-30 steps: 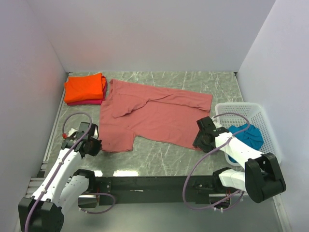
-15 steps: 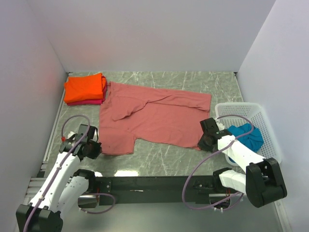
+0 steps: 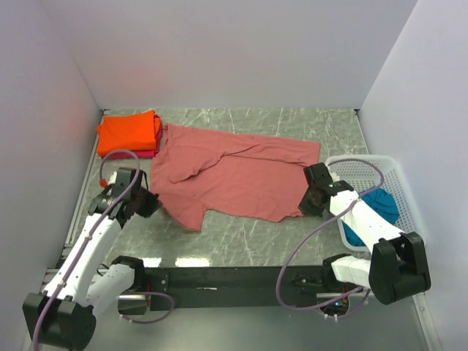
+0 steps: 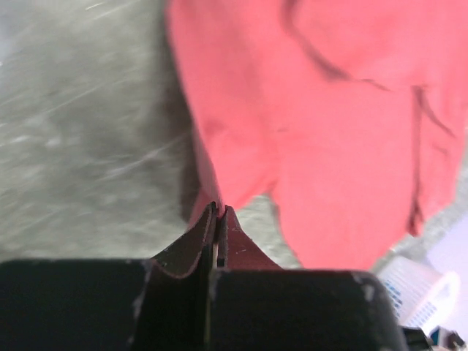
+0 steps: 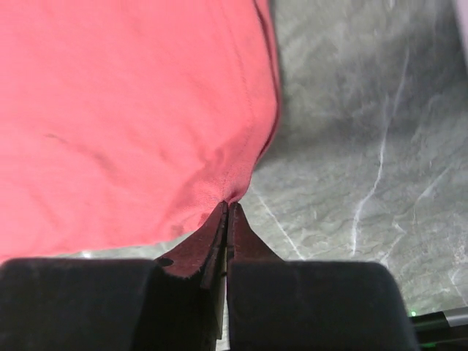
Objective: Fold and stack the t-shirts
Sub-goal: Fold the tshirt
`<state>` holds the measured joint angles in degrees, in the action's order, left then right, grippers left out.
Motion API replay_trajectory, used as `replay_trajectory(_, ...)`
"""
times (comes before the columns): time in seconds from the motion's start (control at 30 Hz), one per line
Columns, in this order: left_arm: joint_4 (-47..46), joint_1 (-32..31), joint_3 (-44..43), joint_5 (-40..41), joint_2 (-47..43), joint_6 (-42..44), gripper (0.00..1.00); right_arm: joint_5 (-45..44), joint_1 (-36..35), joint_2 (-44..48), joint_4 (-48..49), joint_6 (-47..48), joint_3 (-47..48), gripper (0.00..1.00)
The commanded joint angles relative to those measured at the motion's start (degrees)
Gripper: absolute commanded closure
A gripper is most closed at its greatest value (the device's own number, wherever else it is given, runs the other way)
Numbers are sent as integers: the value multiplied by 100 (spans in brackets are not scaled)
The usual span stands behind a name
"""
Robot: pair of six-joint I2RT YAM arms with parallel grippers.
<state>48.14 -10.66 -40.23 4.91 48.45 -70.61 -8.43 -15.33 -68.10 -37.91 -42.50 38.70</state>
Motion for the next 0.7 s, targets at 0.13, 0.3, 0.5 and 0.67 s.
replay_trajectory(0.13,-885,-16,-1074,-447,1201,531,99,104,250,-432,-269,391,928,100)
replay_trajectory(0.3,-1183,-7,-1768,-596,2096,644,99,201,461,-801,-383,646,1516,100)
replay_trajectory(0.5,-1043,239,-2884,-508,2907,820,99,254,514,-1503,-656,910,2386,100)
replay_trajectory(0.67,-1271,362,-3439,-508,3320,795,99,271,610,-1891,-753,1059,2871,100)
